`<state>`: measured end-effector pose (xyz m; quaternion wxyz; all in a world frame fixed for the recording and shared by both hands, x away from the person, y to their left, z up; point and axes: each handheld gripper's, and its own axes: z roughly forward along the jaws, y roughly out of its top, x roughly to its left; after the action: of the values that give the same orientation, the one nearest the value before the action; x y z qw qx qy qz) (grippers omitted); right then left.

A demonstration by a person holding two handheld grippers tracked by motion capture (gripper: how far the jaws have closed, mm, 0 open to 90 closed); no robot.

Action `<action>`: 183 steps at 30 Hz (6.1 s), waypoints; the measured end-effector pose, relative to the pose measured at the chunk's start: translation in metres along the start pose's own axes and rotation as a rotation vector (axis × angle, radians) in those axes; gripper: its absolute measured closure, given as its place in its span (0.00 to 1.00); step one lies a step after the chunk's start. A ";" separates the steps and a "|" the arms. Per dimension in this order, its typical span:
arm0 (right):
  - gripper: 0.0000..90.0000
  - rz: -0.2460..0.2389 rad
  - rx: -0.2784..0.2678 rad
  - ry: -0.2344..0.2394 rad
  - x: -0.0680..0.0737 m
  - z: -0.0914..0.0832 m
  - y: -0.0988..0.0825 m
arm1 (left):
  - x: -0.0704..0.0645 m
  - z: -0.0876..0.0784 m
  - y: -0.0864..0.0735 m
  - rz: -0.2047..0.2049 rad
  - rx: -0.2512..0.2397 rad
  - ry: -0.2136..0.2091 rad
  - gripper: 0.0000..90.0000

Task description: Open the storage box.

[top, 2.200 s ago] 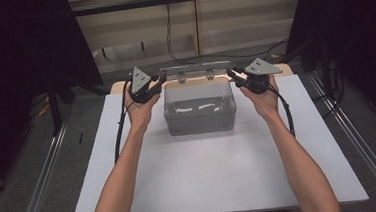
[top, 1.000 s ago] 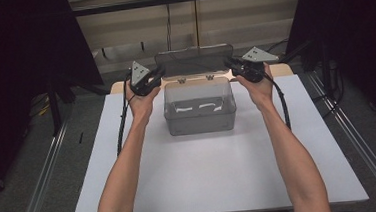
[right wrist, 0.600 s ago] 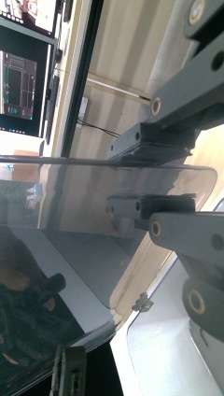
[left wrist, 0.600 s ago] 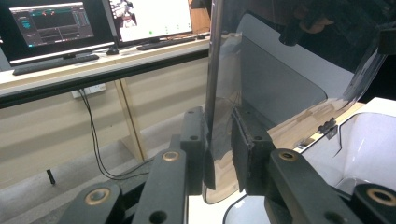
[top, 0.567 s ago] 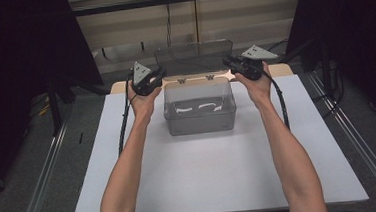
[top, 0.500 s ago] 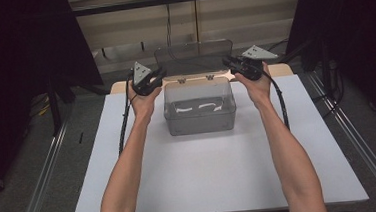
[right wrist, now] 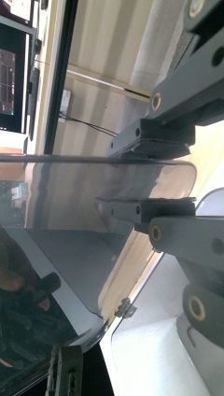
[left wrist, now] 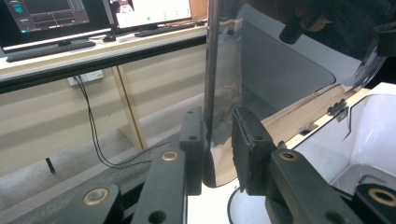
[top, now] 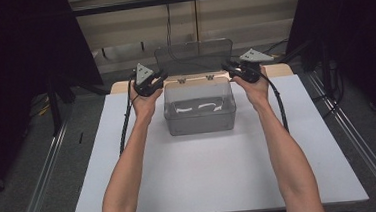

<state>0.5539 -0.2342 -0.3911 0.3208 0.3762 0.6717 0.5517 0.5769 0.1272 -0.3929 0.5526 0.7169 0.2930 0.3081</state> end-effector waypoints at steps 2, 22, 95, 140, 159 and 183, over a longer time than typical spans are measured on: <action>0.80 0.007 0.002 -0.002 -0.001 0.001 -0.002 | 0.001 0.001 -0.002 0.011 0.013 0.006 0.86; 0.83 0.044 0.019 -0.026 -0.003 0.008 -0.007 | 0.003 0.007 -0.010 -0.031 0.025 0.024 0.89; 0.70 0.176 0.055 0.001 -0.010 0.027 -0.016 | 0.007 0.023 -0.016 -0.108 0.103 -0.013 0.71; 0.67 0.329 0.147 -0.025 -0.012 0.038 -0.014 | 0.013 0.030 -0.012 -0.231 0.168 -0.020 0.63; 0.57 0.418 0.241 -0.038 -0.013 0.044 -0.017 | 0.013 0.031 -0.015 -0.234 0.171 -0.028 0.59; 0.28 0.396 0.228 -0.042 -0.009 0.040 -0.015 | 0.012 0.030 -0.018 -0.258 0.174 0.009 0.33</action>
<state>0.5903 -0.2238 -0.4133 0.1755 0.5459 0.6359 0.5165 0.6064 0.1219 -0.4152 0.5221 0.7171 0.4106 0.2111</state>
